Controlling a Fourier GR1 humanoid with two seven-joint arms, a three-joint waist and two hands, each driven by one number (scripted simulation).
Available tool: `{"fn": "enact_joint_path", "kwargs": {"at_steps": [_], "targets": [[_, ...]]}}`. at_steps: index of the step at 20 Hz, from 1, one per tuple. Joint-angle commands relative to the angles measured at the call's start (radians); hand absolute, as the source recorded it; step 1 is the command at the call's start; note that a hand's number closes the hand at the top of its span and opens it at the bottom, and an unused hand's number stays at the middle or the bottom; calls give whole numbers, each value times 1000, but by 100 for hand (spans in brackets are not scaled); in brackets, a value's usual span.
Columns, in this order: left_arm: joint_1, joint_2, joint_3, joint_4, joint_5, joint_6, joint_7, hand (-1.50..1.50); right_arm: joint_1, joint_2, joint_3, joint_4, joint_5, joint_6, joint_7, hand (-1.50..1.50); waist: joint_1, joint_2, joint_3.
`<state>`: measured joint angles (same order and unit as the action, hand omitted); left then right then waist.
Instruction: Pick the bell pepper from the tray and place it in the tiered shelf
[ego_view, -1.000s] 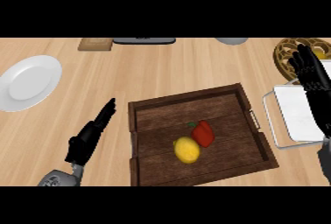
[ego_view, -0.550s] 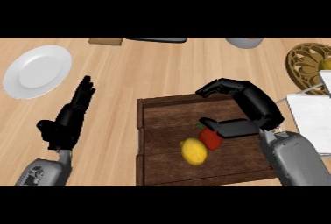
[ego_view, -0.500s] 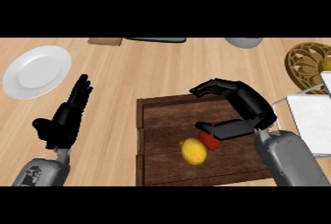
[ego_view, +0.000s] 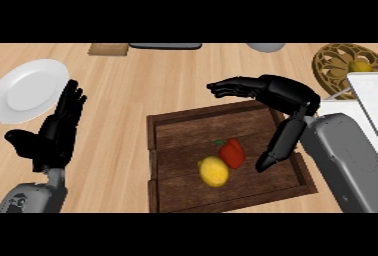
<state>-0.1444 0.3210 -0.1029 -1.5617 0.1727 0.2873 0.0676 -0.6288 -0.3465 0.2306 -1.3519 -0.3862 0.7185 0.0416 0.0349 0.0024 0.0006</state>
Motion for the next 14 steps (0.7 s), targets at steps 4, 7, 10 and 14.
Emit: {"fn": "enact_joint_path", "kwargs": {"at_steps": [4,7,10,14], "targets": [[28,5,21,-18,0,11,20,0,-154,-142,98,-148,90,198,97,-150,-28,-10,-2],[48,20,24,-54,4,-1,22,0,-179,-141,162,-285,306,130,96,-150,-23,-14,-1],[53,-24,-1,-53,-26,44,15,0,-222,-151,218,-367,399,125,169,-150,-32,-12,-1],[63,-28,-17,-92,-40,45,51,0,-168,-93,318,-424,553,73,251,-150,-31,-7,0]]}}
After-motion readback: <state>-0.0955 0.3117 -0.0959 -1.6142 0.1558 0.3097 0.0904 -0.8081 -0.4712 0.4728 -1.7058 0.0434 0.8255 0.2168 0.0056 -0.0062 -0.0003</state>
